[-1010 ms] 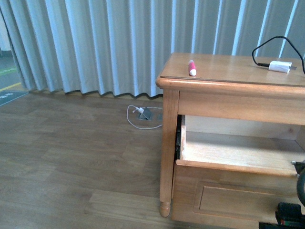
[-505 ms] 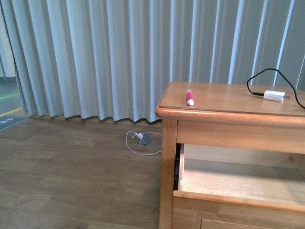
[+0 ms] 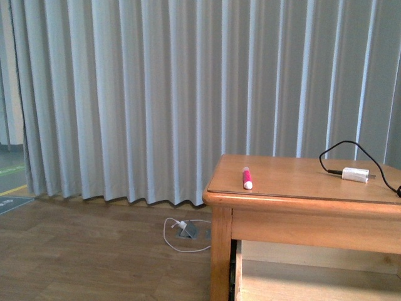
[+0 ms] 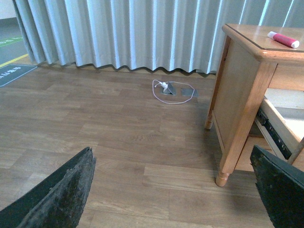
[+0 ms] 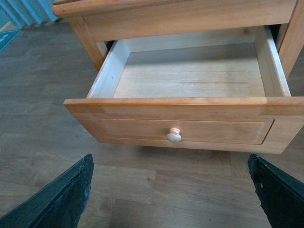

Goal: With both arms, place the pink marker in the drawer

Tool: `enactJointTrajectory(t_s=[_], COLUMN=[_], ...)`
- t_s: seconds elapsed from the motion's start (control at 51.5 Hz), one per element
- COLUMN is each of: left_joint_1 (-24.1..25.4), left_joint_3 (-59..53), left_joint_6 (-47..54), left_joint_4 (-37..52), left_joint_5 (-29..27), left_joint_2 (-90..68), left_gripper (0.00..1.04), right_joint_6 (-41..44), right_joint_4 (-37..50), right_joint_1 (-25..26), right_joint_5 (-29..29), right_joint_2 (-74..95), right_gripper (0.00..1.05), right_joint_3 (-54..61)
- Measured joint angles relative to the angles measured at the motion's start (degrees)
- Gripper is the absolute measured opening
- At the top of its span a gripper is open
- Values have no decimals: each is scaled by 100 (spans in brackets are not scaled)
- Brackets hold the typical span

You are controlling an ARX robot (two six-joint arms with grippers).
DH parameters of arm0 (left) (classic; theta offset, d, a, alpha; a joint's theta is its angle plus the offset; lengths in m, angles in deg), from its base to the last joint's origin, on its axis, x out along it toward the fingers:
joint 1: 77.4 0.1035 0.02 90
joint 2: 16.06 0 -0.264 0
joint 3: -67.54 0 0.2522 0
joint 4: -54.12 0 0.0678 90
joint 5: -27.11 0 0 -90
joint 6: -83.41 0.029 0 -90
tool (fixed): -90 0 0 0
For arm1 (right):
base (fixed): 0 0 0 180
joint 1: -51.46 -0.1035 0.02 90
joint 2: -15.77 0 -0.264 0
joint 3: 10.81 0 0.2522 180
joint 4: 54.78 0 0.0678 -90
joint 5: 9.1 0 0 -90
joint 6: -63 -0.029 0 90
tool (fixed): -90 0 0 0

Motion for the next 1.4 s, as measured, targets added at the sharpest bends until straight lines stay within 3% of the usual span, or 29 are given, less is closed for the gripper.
enactJointTrajectory(t_s=[0.388, 0.427, 0.505, 0.563, 0.913, 1.398], left_joint_1=[0, -85, -643, -909, -1069, -2540], left_joint_3=[0, 24, 260, 428, 3285, 7270], left_joint_6=[0, -118, -509, -595, -138, 149], left_joint_4=[0, -120, -575, -538, 1270, 927], left_joint_5=[0, -249, -1290, -1447, -741, -1314], left_joint_2=[0, -61, -697, -1121, -4909, -9798], left_gripper=[99, 99, 99, 99, 99, 99], right_joint_6=[26, 26, 26, 26, 37, 46], right_joint_4=[-4, -4, -4, -4, -4, -4], right_joint_1=[0, 0, 0, 0, 0, 0], right_joint_5=[0, 0, -2, 0, 0, 0], right_joint_2=[0, 0, 0, 0, 0, 0], right_gripper=[96, 96, 96, 96, 96, 96], right_joint_3=[0, 0, 0, 0, 0, 0])
